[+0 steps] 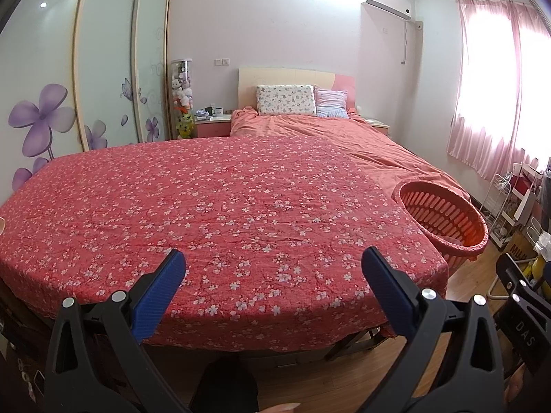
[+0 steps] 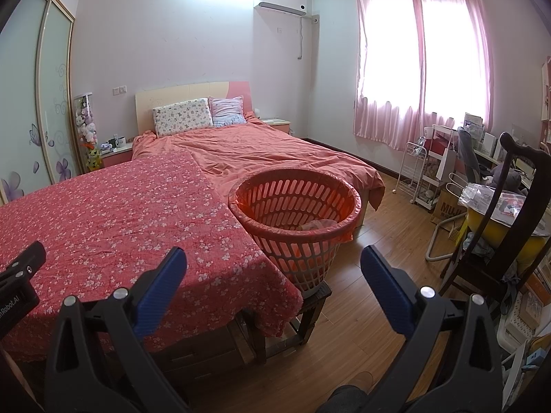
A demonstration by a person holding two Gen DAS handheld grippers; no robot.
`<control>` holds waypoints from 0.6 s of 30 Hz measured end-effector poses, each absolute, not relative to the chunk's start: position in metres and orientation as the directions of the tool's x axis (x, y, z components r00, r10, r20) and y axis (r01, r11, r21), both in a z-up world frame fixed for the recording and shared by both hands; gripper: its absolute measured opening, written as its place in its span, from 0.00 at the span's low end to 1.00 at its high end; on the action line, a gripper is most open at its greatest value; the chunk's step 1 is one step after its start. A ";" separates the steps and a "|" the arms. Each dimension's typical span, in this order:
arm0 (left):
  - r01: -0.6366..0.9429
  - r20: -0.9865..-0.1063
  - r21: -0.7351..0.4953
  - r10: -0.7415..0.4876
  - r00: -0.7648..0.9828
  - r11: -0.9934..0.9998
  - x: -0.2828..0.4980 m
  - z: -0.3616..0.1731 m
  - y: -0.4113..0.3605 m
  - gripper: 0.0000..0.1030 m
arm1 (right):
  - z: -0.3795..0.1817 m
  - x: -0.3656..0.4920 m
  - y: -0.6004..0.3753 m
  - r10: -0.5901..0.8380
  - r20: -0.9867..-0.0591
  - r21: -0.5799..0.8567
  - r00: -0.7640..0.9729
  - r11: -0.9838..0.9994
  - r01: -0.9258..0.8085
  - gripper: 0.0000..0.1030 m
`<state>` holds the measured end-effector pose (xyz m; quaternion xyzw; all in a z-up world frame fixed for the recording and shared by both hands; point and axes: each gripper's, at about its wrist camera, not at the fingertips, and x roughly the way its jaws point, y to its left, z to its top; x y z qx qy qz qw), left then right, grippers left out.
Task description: Collect trash
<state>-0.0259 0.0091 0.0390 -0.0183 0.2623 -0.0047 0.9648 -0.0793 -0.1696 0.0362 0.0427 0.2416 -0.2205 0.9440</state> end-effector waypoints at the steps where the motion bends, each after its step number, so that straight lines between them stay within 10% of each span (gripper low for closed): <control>1: 0.000 -0.507 -0.038 -0.019 0.862 0.999 -0.026 0.039 0.009 0.98 | 0.036 -0.079 -0.169 -0.395 -0.475 -0.026 0.786 0.899 0.437 0.96; 18: 0.002 -0.510 -0.040 -0.022 0.860 0.999 -0.027 0.039 0.008 0.98 | 0.037 -0.079 -0.170 -0.393 -0.477 -0.025 0.786 0.900 0.435 0.96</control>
